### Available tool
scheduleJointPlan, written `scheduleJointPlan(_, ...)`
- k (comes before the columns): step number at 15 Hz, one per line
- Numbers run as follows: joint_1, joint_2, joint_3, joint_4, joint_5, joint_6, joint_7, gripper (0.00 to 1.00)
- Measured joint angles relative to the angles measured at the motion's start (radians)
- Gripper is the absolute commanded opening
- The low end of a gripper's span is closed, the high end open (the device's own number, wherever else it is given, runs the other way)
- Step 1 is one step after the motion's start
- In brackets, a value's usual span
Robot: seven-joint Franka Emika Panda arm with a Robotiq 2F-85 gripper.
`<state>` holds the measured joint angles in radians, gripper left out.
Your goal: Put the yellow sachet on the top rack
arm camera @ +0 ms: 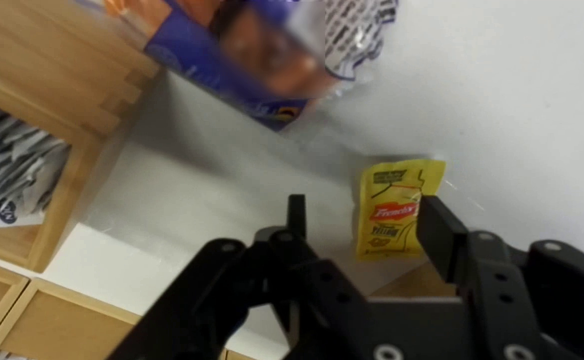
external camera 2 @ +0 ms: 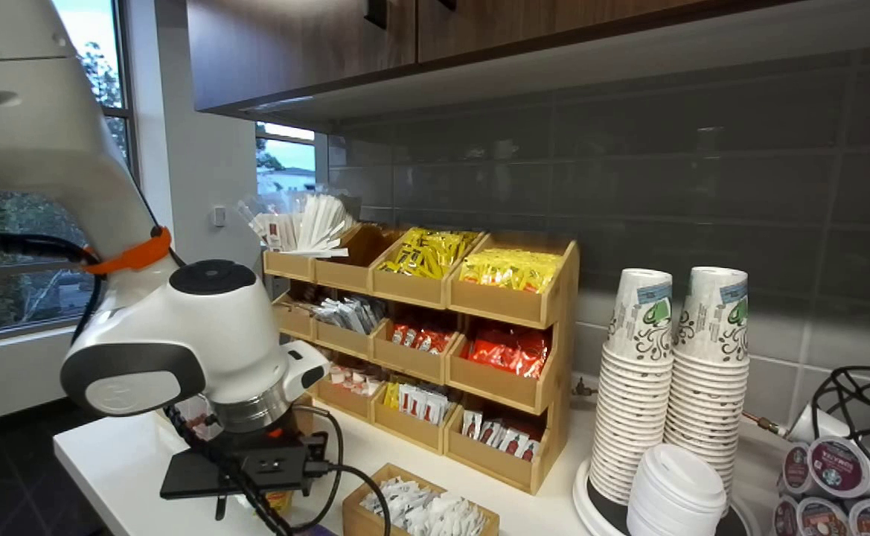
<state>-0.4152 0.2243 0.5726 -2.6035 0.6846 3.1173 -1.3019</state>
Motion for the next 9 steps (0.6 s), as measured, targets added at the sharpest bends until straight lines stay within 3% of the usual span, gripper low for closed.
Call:
scheduleJointPlan(2,0.002,0.017,0.001,0.000,0.000,0.000,0.000,1.00)
scheduleJointPlan(4,0.002,0.032,0.005,0.001,0.000,0.000,0.000,1.00)
scheduleJointPlan(9,0.001,0.065,0.021,0.012,0.000,0.000,-0.002,0.89)
